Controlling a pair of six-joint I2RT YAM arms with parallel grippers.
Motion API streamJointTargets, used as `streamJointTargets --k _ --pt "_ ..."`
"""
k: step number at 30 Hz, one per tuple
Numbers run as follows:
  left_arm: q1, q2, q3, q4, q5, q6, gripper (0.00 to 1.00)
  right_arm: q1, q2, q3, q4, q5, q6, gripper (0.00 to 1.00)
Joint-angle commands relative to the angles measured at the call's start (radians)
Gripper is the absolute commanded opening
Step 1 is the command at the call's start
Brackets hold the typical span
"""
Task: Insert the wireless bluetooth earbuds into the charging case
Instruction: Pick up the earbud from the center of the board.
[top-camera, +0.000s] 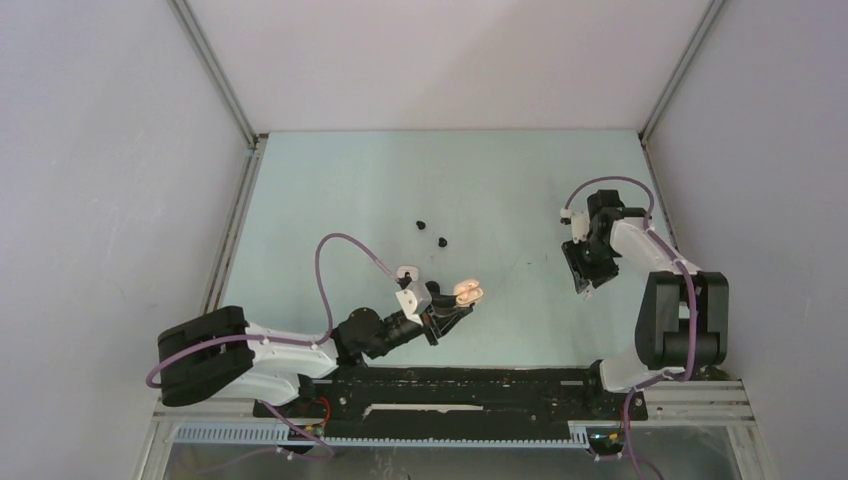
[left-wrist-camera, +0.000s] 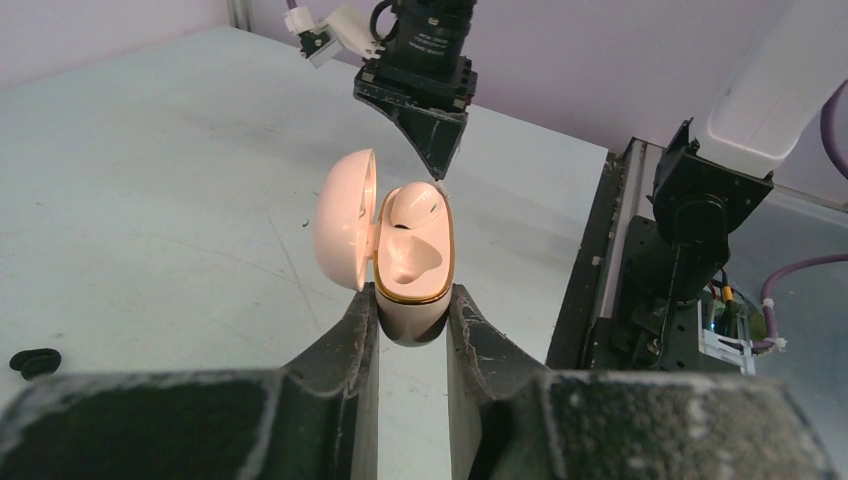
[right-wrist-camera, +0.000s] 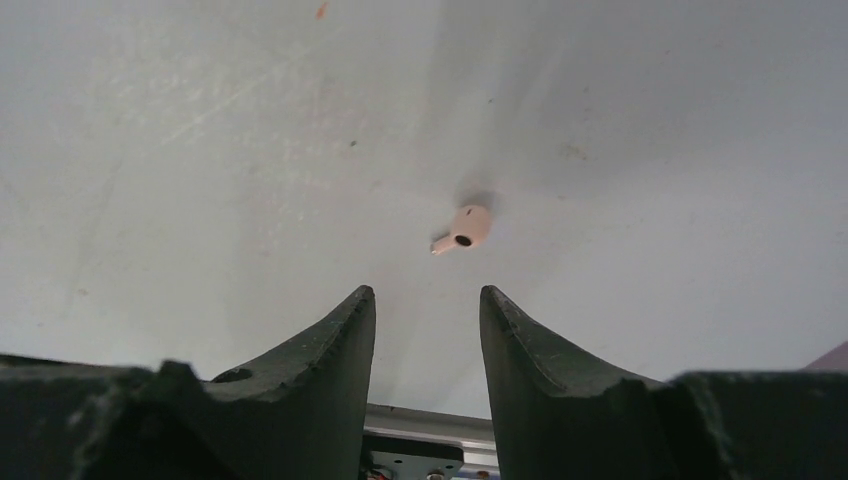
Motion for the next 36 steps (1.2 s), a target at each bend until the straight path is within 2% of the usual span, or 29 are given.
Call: streamJointTargets --k 1,11,15,31,36 --pt "0.004 -0.027 0.016 0.001 0.021 -0.005 0.0 -0.005 0.078 0.096 -0.003 0.119 0.06 0.46" --pt "0.005 -0.011 0.028 -0.015 0.03 -0.004 0.0 -0.07 0.27 0.266 -0.075 0.038 0.155 0.45" --pt "0.005 -0.008 0.031 -0.024 0.031 -0.002 0.0 -0.07 0.315 0.269 -0.076 0.024 0.156 0.44" --pt "0.005 -0.012 0.032 -0.03 0.034 0.005 0.0 -0.07 0.34 0.243 -0.091 0.055 0.136 0.44" --pt "0.004 -0.023 0.024 -0.014 0.042 0.007 0.0 -0.07 0.332 0.218 -0.087 0.064 0.123 0.38"
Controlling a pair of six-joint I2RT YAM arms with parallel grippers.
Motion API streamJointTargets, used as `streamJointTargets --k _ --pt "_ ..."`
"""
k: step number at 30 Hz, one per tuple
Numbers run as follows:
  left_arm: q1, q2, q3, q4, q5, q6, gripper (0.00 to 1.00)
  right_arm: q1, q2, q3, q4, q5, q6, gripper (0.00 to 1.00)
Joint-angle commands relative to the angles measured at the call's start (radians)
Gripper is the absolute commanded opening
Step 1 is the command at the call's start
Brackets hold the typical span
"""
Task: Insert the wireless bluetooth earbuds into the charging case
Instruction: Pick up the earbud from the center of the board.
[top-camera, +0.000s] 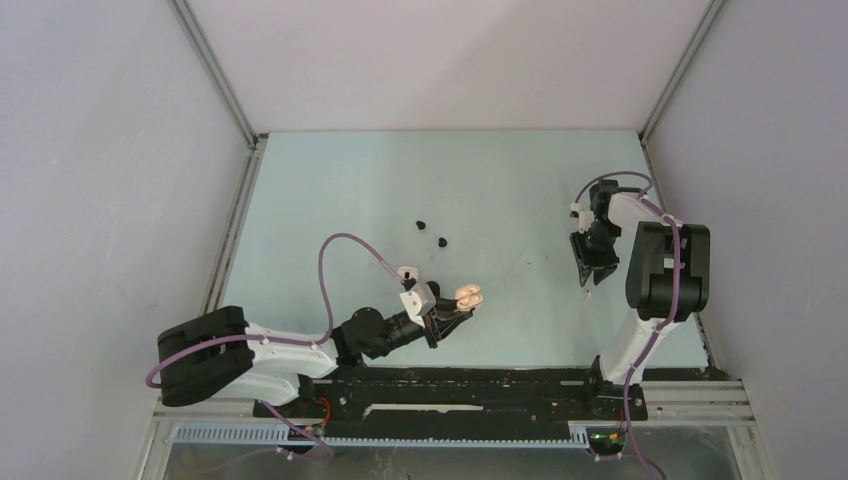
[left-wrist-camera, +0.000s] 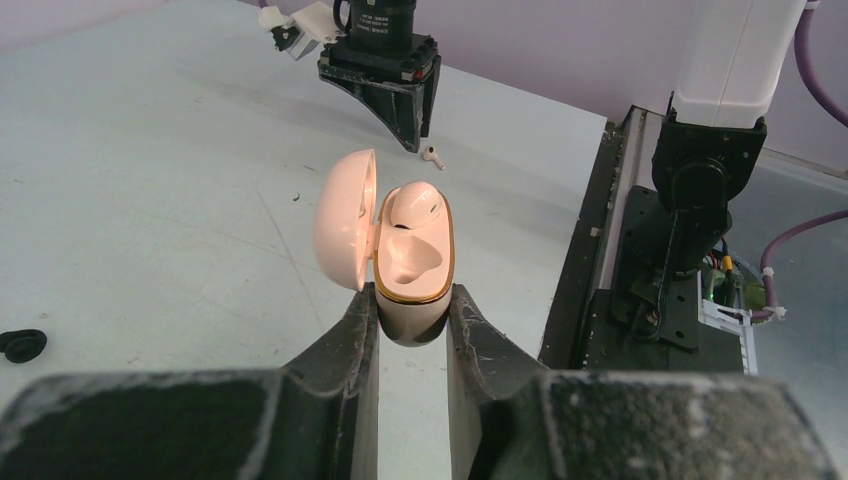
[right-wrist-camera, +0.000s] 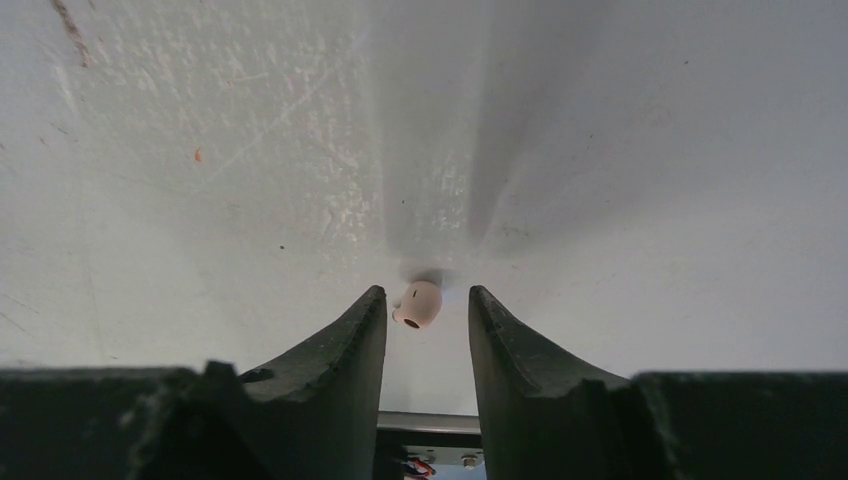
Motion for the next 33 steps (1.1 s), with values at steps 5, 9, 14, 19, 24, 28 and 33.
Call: streamJointTargets --k 5,9,14,19,24,28,33 --pt "0.004 -0.027 0.018 0.046 0.011 0.011 0.0 0.0 -0.023 -0.042 -0.001 0.024 -0.012 0.37" --pt "0.003 -0.028 0.018 0.045 0.012 0.013 0.0 -0.001 -0.032 -0.061 0.008 0.025 -0.018 0.38" --pt "0.003 -0.025 0.021 0.044 0.015 0.011 0.0 -0.003 -0.037 -0.066 0.01 0.025 -0.017 0.35" --pt "0.003 -0.022 0.023 0.042 0.017 0.011 0.0 -0.004 -0.035 -0.065 0.011 0.025 -0.016 0.31" --pt "0.003 -0.016 0.027 0.035 0.02 0.011 0.0 -0.004 -0.029 -0.057 0.018 0.022 -0.001 0.36" --pt "0.003 -0.01 0.03 0.033 0.023 0.01 0.0 -0.006 -0.026 -0.051 0.025 0.025 0.009 0.37" --pt "0.003 -0.005 0.035 0.031 0.029 0.007 0.0 -0.01 -0.015 -0.051 0.018 0.025 0.007 0.32"
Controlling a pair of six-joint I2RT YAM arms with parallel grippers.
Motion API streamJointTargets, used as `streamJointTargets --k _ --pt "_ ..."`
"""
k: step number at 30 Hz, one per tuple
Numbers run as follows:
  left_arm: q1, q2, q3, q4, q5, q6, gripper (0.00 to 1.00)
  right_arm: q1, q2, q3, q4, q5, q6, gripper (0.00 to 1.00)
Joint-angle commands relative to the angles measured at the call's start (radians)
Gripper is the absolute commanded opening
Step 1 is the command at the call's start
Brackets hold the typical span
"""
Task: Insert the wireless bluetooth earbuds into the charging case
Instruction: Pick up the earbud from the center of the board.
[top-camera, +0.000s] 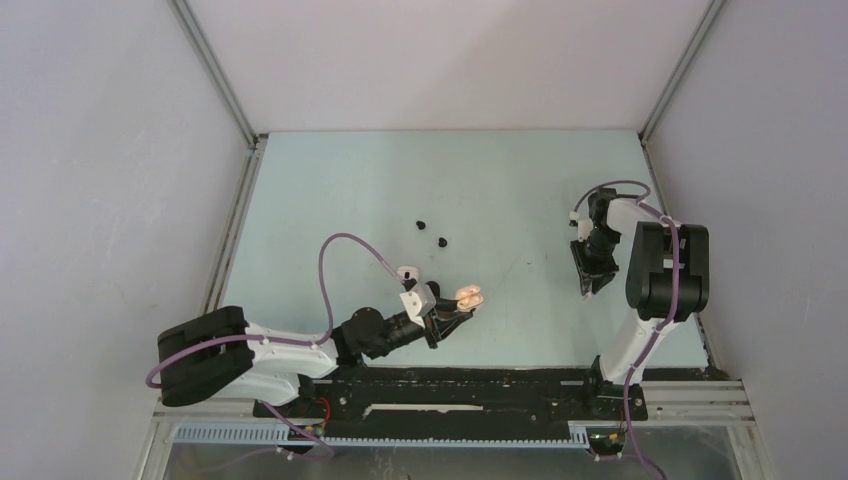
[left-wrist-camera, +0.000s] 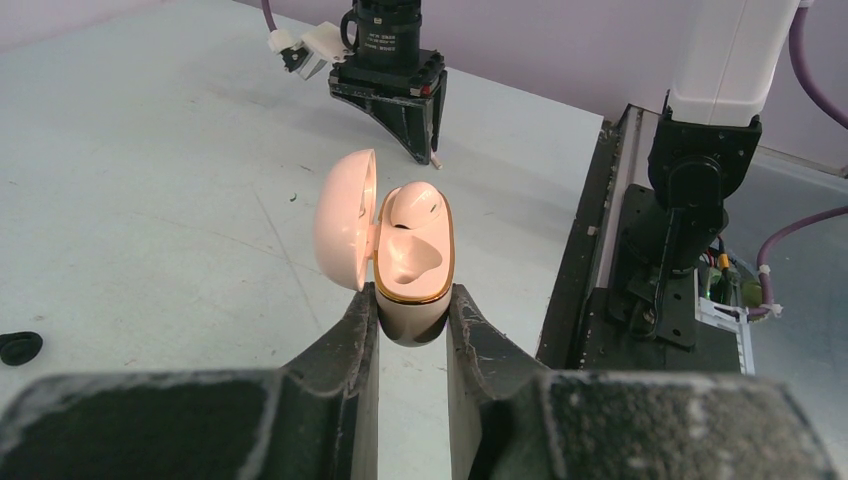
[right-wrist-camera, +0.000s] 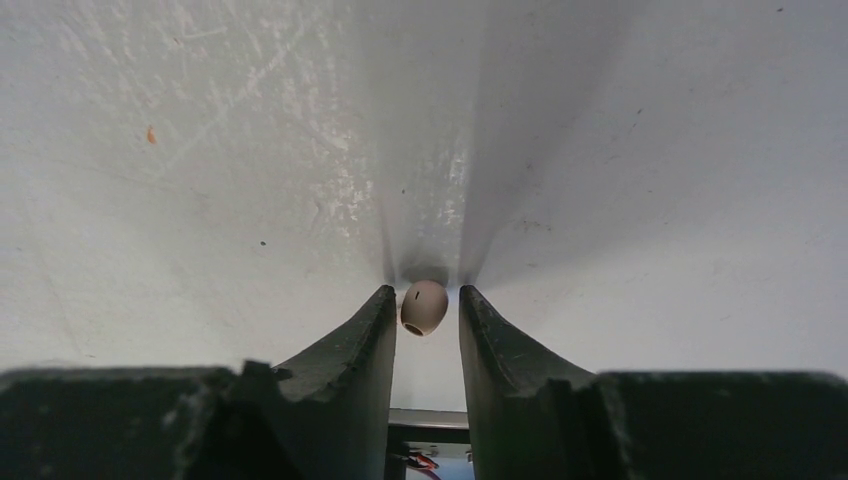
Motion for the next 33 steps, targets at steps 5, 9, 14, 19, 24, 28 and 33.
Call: streamJointTargets --k 5,9,14,19,24,28,33 --pt "0.003 -0.002 0.038 0.026 0.022 0.006 0.0 -0.025 -0.037 0.009 -0.012 0.017 0.005 0.35" --pt "0.003 0.002 0.043 0.021 0.027 0.004 0.0 -0.041 -0.058 -0.006 -0.016 0.015 -0.002 0.35" --pt "0.003 0.009 0.049 0.018 0.03 -0.001 0.0 -0.049 -0.062 -0.01 -0.025 -0.003 -0.01 0.28" --pt "0.003 0.016 0.054 0.011 0.03 -0.003 0.0 -0.049 -0.048 -0.011 -0.022 -0.031 -0.012 0.21" --pt "0.003 0.021 0.06 0.003 0.03 -0.002 0.0 -0.049 -0.035 -0.01 -0.018 -0.03 -0.011 0.23" --pt "0.003 0.026 0.063 -0.002 0.03 -0.003 0.0 -0.049 -0.021 -0.01 -0.015 -0.019 -0.01 0.26" --pt "0.003 0.029 0.066 -0.008 0.03 -0.002 0.0 -0.049 0.005 -0.003 -0.013 -0.026 -0.008 0.26"
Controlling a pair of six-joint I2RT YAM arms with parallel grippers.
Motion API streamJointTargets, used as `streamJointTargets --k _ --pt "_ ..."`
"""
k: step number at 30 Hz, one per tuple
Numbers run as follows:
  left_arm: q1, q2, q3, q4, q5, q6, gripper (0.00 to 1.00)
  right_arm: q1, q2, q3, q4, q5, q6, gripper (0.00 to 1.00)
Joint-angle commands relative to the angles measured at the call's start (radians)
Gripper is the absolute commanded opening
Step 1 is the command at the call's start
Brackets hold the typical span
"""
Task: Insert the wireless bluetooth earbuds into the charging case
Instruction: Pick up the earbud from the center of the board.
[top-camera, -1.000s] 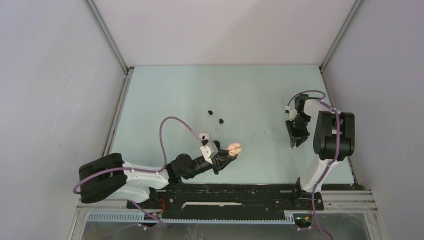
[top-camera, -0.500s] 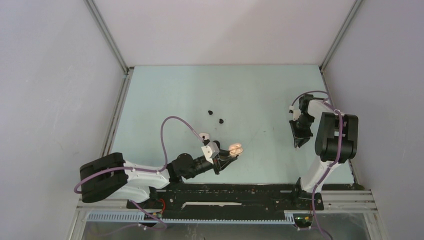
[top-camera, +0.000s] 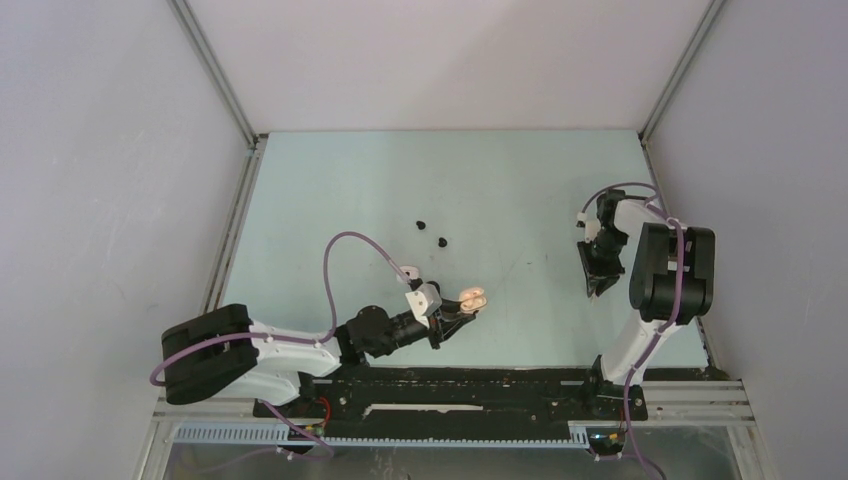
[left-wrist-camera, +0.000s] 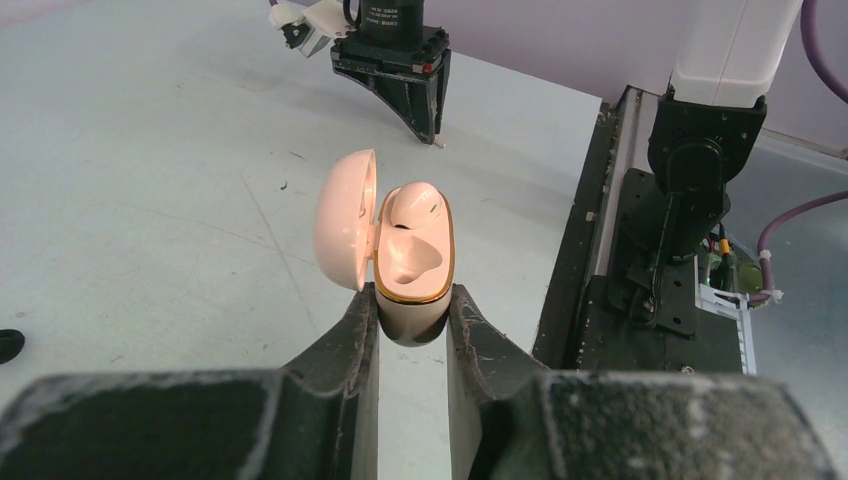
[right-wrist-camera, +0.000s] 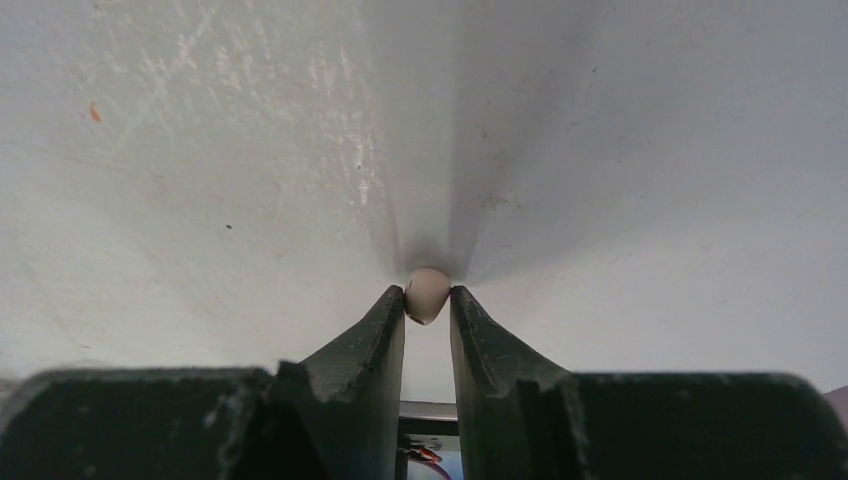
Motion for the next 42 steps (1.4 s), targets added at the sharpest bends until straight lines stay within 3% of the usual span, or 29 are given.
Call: streamJointTargets --k 1,6,15,20,26,33,39,42 --pt "0.003 0.005 0.044 0.02 0.011 -0.002 0.0 -0.003 0.027 0.008 0.0 -0.015 -0.002 0.26" --pt "0.003 0.007 0.048 0.011 0.033 0.001 0.0 -0.003 0.042 0.025 -0.007 -0.023 0.002 0.25" --pt "0.003 0.018 0.058 -0.002 0.048 -0.001 0.0 0.013 -0.004 0.029 -0.022 -0.146 -0.028 0.03" --pt "0.003 0.041 0.066 -0.001 0.056 -0.002 0.0 0.104 -0.193 -0.028 0.016 -0.23 -0.113 0.0" --pt "0.004 0.072 0.069 0.009 0.057 0.005 0.0 0.147 -0.477 -0.056 0.083 -0.452 -0.152 0.0" --pt "0.007 0.125 0.03 0.196 0.086 -0.039 0.0 0.22 -0.771 -0.173 0.319 -0.776 -0.12 0.0" --pt "0.007 0.082 0.097 0.075 0.136 -0.057 0.0 0.415 -0.961 -0.208 0.529 -0.858 -0.006 0.0" --pt "0.009 0.047 0.123 -0.003 0.146 -0.058 0.0 0.46 -0.997 -0.199 0.545 -0.939 0.038 0.0"
